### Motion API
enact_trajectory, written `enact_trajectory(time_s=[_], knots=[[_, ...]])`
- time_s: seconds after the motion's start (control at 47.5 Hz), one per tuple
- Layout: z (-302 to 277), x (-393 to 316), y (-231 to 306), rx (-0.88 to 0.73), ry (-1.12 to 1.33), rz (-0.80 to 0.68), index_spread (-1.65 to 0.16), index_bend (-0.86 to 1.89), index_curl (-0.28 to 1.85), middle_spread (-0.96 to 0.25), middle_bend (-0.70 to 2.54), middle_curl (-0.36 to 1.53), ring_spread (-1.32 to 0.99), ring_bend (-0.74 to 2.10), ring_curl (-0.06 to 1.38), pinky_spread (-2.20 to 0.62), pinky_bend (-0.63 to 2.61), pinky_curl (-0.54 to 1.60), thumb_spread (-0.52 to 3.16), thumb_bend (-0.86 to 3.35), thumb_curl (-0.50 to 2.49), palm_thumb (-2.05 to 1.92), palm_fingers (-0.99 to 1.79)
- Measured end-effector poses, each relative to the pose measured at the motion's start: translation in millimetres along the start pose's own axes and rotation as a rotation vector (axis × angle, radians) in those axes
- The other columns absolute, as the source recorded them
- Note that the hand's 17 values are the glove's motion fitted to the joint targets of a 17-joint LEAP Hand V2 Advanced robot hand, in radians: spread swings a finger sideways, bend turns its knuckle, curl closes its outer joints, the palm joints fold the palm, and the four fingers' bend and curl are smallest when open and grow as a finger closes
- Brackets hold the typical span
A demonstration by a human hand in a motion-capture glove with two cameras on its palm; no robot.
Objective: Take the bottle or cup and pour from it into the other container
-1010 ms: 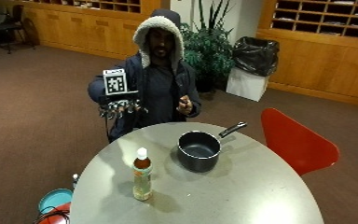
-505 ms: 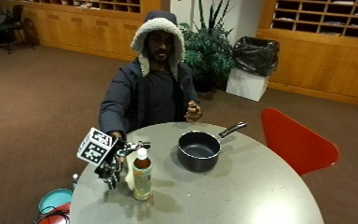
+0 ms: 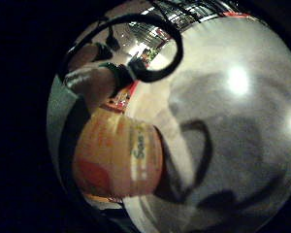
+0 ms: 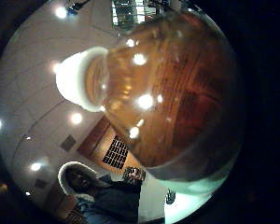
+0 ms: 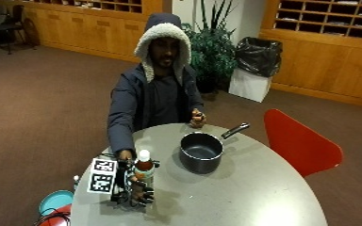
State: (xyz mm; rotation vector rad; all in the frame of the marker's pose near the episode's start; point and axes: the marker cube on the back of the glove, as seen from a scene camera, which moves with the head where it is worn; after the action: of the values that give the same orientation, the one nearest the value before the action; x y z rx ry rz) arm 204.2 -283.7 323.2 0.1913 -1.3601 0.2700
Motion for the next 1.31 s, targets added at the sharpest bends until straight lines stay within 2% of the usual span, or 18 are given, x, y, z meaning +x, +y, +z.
enact_trajectory(time_s=[0.042, 0.147, 0.211, 0.505, 0.653, 0.737, 0.863, 0.968, 1.137, 1.305], knots=[[1, 0, -2, 0.007, -0.005, 0.009, -0.33, 0.09, 0.18, -0.06, 0.31, 0.35, 0.05, 0.53, 0.34, 0.27, 0.56, 0.34, 0.76, -0.01, 0.41, 0.78, 0.68], [3, -1, -7, 0.027, -0.019, 0.016, -0.34, 0.15, 0.21, -0.17, 0.39, 0.38, -0.06, 0.61, 0.35, 0.22, 0.43, 0.31, 0.72, 0.01, 0.46, 0.89, 1.01], [4, 0, -4, 0.024, -0.015, 0.001, -0.33, 0.13, 0.22, -0.2, 0.38, 0.39, -0.11, 0.65, 0.36, 0.19, 0.38, 0.3, 0.69, 0.0, 0.48, 0.93, 1.09], [3, -18, 14, 0.009, 0.032, -0.06, -0.31, 0.11, 0.26, -0.25, 0.35, 0.41, -0.17, 0.64, 0.39, 0.05, 0.38, 0.34, 0.53, -0.03, 0.56, 1.0, 1.14], [-4, -71, 22, 0.021, 0.08, -0.125, -0.3, 0.11, 0.27, -0.25, 0.34, 0.42, -0.18, 0.64, 0.39, 0.01, 0.39, 0.35, 0.5, -0.03, 0.58, 1.0, 1.14], [-8, -101, 29, 0.022, 0.185, -0.217, -0.3, 0.1, 0.26, -0.25, 0.34, 0.43, -0.18, 0.63, 0.39, 0.0, 0.4, 0.35, 0.48, -0.04, 0.59, 1.0, 1.14], [-10, -161, 35, 0.002, 0.386, -0.189, -0.29, 0.1, 0.26, -0.25, 0.33, 0.44, -0.19, 0.63, 0.39, -0.02, 0.42, 0.36, 0.46, -0.04, 0.61, 0.99, 1.14], [4, -202, 42, 0.094, 0.601, -0.242, -0.29, 0.1, 0.26, -0.25, 0.33, 0.44, -0.19, 0.63, 0.4, -0.05, 0.45, 0.37, 0.46, -0.04, 0.62, 0.99, 1.15], [30, -229, 63, -0.091, 0.995, -0.374, -0.28, 0.1, 0.26, -0.25, 0.32, 0.45, -0.19, 0.63, 0.4, -0.06, 0.46, 0.38, 0.45, -0.04, 0.63, 0.99, 1.15], [61, -236, 70, -0.19, 1.219, -0.436, -0.28, 0.1, 0.25, -0.25, 0.32, 0.46, -0.19, 0.63, 0.4, -0.07, 0.47, 0.38, 0.46, -0.04, 0.64, 0.98, 1.15]])
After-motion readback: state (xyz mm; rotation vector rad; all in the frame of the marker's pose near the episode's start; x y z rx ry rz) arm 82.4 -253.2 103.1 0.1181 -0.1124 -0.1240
